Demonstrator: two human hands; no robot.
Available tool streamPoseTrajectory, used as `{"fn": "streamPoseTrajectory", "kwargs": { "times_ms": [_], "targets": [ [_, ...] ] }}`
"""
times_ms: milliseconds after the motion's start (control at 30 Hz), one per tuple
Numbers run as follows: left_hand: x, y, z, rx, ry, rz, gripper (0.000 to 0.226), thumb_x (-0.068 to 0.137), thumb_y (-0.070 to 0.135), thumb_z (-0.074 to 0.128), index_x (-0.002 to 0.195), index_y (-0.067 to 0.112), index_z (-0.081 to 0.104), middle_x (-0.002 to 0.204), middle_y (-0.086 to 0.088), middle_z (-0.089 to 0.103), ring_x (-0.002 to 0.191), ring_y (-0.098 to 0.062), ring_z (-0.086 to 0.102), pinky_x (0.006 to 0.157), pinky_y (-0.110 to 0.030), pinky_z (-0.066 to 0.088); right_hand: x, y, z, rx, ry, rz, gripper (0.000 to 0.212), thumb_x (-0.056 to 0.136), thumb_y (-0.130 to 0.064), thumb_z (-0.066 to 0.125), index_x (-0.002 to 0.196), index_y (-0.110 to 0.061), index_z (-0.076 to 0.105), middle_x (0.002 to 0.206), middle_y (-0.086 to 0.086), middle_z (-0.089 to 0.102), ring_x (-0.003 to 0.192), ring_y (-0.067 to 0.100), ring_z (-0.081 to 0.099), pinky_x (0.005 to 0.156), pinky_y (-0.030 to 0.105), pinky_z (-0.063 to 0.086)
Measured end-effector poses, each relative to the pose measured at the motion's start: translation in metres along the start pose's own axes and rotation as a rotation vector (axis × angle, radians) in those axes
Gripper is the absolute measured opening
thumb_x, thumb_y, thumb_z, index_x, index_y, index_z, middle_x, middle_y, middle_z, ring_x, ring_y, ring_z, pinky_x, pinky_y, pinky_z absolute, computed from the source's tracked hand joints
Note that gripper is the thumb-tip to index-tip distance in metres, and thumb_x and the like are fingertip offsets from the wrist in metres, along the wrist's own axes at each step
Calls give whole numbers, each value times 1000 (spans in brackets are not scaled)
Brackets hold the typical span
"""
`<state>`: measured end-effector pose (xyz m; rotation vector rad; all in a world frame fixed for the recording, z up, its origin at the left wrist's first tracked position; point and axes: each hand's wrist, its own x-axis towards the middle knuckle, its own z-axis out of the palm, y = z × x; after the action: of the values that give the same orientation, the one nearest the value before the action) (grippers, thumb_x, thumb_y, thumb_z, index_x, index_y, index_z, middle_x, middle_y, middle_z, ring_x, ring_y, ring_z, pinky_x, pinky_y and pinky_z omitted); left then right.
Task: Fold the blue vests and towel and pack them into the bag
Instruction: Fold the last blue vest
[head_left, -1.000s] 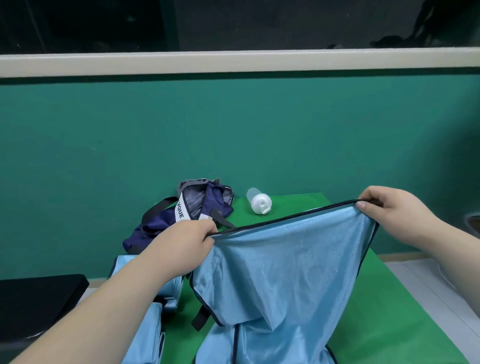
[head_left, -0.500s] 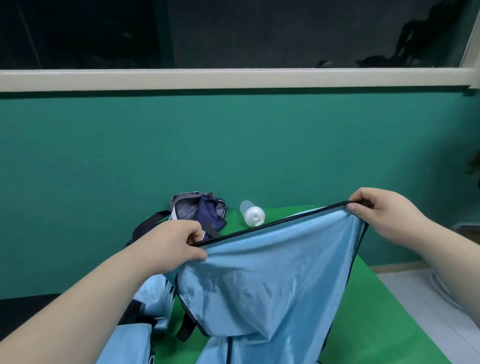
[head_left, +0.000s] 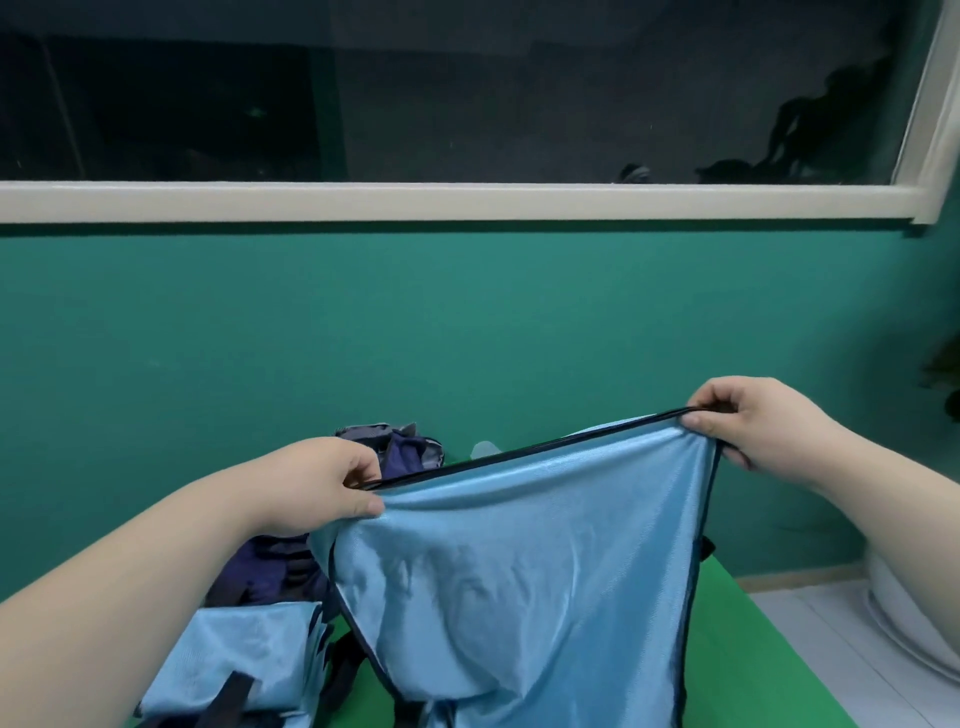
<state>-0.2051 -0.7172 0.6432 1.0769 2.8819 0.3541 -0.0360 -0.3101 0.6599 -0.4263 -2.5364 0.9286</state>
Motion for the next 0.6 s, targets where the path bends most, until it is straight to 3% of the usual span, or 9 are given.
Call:
{"fn": "streamPoseTrajectory", "kwargs": {
  "times_ms": [133, 233, 367, 467, 600],
  "targets": [
    [18, -7, -9, -59, -6, 6, 22, 89, 40, 71, 82, 26, 56, 63, 17, 55, 54, 0, 42, 58, -21, 37, 23, -1, -1, 76, -64, 88, 14, 90, -23, 74, 86, -11, 69, 47, 9, 48, 37, 17, 37, 41, 19, 31],
    [37, -13, -19, -73, -26, 21, 17, 90, 34, 70, 87, 28, 54, 71, 16, 57, 62, -2, 44, 63, -21, 39, 51, 1, 4, 101, -68, 144, 14, 90, -19, 74, 88, -6, 69, 45, 6, 49, 33, 14, 39, 38, 19, 31],
    [70, -14, -38, -59, 5, -23, 9, 89, 24, 66, 88, 27, 57, 81, 12, 61, 66, -3, 50, 58, -16, 40, 99, -2, 12, 249, -47, 204, 15, 91, -12, 73, 97, 1, 67, 58, 7, 58, 41, 14, 52, 38, 22, 39],
    [93, -17, -65, -17, 55, -87, 8, 89, 21, 60, 86, 29, 62, 86, 12, 65, 74, -5, 57, 62, -20, 43, 134, -19, 7, 454, -10, 202, 15, 91, -6, 70, 103, 2, 64, 81, 13, 66, 59, 23, 70, 47, 27, 56],
    [110, -15, -116, 11, 252, -113, 13, 90, 18, 57, 86, 28, 65, 88, 9, 67, 80, -9, 59, 62, -20, 42, 169, -54, -16, 570, 137, 69, 8, 89, -4, 72, 95, -3, 66, 92, 19, 68, 71, 25, 71, 66, 39, 64]
  ]
}}
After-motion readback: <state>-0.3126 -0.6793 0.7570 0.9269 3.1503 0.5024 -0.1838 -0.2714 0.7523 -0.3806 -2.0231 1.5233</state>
